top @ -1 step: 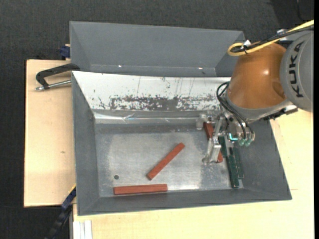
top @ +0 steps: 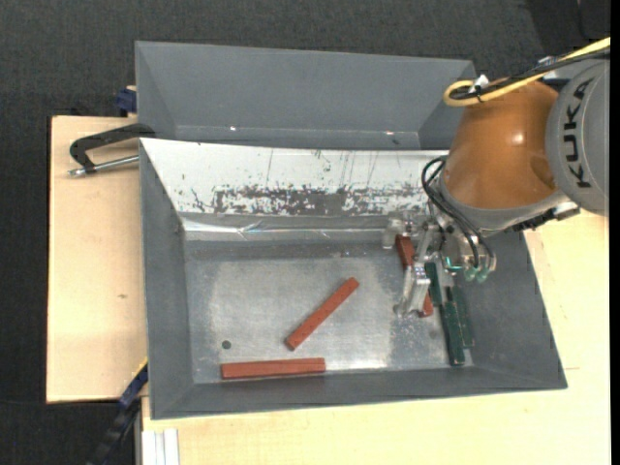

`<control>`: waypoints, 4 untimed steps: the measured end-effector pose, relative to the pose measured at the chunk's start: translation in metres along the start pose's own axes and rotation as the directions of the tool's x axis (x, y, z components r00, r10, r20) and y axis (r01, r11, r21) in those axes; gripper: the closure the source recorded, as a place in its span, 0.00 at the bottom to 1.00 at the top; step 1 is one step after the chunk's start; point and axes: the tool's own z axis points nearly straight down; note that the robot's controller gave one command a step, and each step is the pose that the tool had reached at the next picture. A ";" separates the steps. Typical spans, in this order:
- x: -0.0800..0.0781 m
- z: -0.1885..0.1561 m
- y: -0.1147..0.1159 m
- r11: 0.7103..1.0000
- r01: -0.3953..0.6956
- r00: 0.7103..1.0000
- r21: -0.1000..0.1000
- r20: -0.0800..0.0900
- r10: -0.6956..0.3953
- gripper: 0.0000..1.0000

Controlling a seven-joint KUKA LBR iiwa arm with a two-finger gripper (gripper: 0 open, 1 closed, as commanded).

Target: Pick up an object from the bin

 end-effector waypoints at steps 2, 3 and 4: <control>0.013 0.102 0.043 0.985 0.175 0.985 -0.001 0.000 -0.175 1.00; 0.013 0.102 0.043 0.985 0.175 0.985 0.000 0.000 -0.175 1.00; 0.014 0.100 0.043 0.985 0.175 0.985 -0.001 0.000 -0.175 1.00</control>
Offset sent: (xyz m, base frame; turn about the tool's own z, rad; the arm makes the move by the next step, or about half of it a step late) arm -0.0139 0.0417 -0.1022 -0.1753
